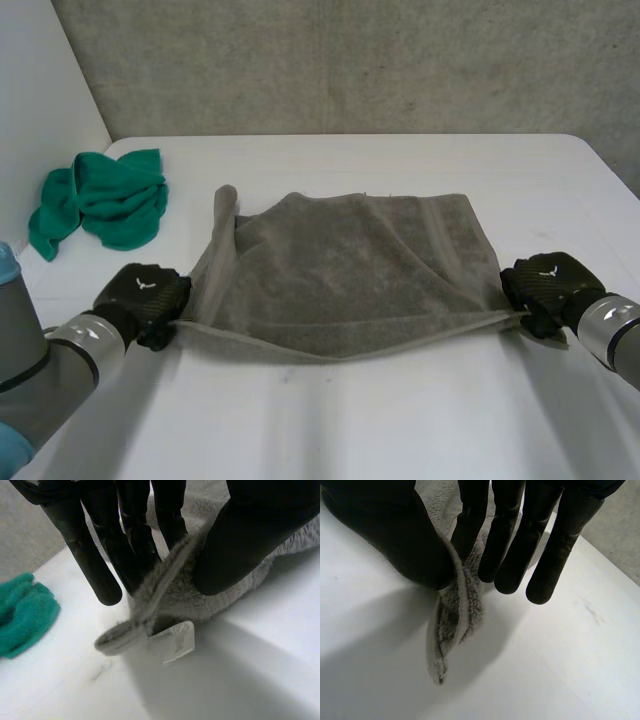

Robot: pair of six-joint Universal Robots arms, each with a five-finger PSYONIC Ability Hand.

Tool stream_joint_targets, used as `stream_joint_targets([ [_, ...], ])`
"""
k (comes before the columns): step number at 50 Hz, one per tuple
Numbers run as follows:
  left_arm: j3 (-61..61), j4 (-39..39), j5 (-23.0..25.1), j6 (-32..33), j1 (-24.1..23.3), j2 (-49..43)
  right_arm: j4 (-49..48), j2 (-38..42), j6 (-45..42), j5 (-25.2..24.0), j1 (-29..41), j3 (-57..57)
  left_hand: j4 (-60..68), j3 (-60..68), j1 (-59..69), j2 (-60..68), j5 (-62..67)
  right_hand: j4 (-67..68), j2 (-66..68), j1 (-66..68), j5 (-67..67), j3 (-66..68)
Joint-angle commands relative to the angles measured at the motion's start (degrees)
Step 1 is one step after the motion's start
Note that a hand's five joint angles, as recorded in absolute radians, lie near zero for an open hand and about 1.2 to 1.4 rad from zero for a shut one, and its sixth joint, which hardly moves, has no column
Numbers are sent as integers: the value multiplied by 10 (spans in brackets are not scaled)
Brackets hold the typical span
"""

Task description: Fold the laundry.

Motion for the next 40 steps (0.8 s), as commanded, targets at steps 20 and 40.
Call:
stream_joint_targets([
  [20, -65, -228, -4, 195, -8, 268, 427, -227, -355, 13, -35, -6, 114, 119, 134, 116, 139, 119, 135, 229, 132, 123],
  [40, 225, 12, -106, 142, -76, -118, 130, 70, -216, 133, 72, -235, 114, 119, 134, 116, 139, 119, 135, 229, 132, 123],
])
